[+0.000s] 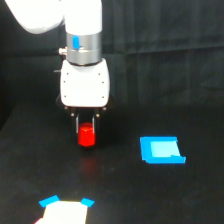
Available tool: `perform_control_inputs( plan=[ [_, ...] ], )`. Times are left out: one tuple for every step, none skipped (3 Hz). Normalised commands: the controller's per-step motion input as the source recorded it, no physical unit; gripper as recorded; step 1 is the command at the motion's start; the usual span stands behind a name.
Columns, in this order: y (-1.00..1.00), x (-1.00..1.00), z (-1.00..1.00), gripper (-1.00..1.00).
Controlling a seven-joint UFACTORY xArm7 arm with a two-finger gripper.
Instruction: Pick up the red object from the table
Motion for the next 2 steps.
perform_control_inputs(
  plan=[
    [-0.8,-0.47,1.0,-1.0],
    [0.41,0.64,1.0,-0.75]
  ],
)
